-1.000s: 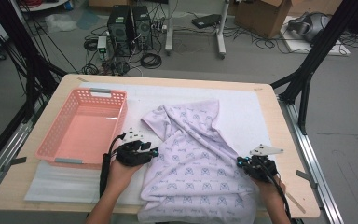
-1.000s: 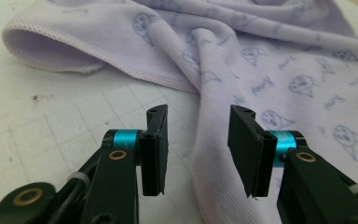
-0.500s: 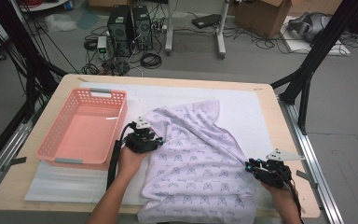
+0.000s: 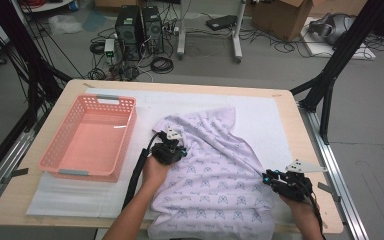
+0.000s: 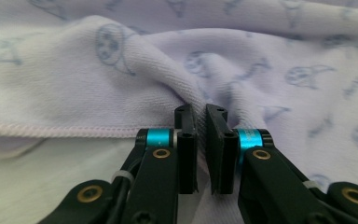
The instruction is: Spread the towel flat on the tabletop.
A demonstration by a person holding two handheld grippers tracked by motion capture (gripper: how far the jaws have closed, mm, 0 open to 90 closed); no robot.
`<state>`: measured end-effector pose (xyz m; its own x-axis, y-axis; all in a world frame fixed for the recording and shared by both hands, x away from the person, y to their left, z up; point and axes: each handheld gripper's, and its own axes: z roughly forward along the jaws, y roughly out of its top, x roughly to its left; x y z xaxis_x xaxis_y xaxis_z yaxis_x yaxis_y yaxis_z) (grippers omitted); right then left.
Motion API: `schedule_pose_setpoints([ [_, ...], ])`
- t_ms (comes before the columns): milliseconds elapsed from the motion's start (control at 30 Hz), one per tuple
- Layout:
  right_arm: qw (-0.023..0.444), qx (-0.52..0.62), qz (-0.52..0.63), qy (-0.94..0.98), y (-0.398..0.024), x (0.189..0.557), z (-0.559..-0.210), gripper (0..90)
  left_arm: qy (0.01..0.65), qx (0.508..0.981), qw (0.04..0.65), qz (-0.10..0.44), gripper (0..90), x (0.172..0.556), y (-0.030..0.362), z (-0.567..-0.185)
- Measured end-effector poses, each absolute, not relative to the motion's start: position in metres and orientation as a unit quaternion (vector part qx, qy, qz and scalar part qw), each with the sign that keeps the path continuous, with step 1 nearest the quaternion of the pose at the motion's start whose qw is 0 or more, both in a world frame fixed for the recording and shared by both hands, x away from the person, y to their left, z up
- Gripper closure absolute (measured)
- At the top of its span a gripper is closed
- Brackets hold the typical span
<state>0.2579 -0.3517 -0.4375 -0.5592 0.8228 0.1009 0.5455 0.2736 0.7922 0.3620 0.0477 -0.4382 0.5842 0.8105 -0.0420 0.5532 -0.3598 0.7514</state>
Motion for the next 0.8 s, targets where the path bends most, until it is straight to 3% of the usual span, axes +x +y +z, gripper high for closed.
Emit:
schedule_pose_setpoints([
  [233,0.169,0.442,0.417,0.776,-0.353,0.258,-0.437,71.6,0.508,0.741,0.371,0.237,83.2,0.372,0.094,-0.432],
  [267,0.169,0.444,0.418,0.774,-0.352,0.258,-0.437,71.2,0.511,0.735,0.381,0.232,80.6,0.371,0.096,-0.432],
  [333,0.173,0.448,0.420,0.770,-0.351,0.259,-0.437,65.3,0.507,0.734,0.396,0.218,62.3,0.368,0.096,-0.433],
  [433,0.176,0.457,0.431,0.757,-0.352,0.264,-0.437,61.0,0.487,0.740,0.416,0.205,51.7,0.357,0.096,-0.433],
  [533,0.173,0.469,0.433,0.750,-0.352,0.274,-0.438,58.6,0.472,0.752,0.420,0.189,47.2,0.350,0.097,-0.433],
  [800,0.178,0.465,0.393,0.773,-0.327,0.321,-0.449,60.5,0.455,0.763,0.427,0.169,47.1,0.339,0.102,-0.435],
])
